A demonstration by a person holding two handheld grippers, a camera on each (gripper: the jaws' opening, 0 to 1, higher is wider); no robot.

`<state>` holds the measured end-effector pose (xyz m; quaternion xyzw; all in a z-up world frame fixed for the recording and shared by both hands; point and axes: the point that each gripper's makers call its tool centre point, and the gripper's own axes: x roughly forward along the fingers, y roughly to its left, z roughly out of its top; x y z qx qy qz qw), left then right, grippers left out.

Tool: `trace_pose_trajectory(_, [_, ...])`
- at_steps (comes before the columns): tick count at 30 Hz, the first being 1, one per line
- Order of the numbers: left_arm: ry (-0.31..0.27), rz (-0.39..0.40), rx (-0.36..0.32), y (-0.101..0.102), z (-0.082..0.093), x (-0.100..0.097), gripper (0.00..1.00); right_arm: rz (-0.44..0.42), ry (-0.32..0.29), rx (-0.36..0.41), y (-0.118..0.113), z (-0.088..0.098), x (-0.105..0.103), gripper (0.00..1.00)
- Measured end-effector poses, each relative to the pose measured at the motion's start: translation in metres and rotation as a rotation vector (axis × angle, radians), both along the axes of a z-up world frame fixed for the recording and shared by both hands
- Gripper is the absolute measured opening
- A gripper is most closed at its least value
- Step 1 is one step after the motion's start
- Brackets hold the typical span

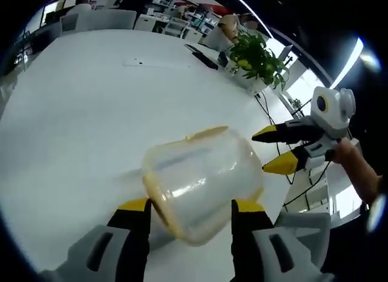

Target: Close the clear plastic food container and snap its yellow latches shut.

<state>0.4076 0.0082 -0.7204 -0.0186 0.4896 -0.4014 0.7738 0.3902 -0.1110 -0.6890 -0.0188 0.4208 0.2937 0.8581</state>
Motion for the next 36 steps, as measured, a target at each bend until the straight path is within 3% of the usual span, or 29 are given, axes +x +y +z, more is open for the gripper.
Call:
trace_pose_trajectory(6, [0.006,-0.011,0.002,0.005,-0.005,0.002,0.5,0.042,-0.02,-0.002,0.001,0.004,0.002,0.39])
trace_pose_trajectory(15, [-0.03,0.004,-0.006,0.014,0.003,0.013,0.5,0.117,-0.051,0.002,0.01,0.009,0.004,0.38])
trace_pose_trajectory(20, [-0.093,-0.027,0.022,0.019,0.012,0.018,0.5,0.192,-0.079,-0.006,0.016,0.013,0.006,0.38])
trace_pose_trajectory(27, [-0.224,-0.174,0.054,0.015,0.028,0.015,0.48,0.297,-0.098,-0.032,0.022,0.014,0.009,0.38])
trace_pose_trajectory(36, [-0.289,-0.306,0.059,0.001,0.037,0.008,0.41,0.436,-0.112,-0.055,0.032,0.01,0.004,0.35])
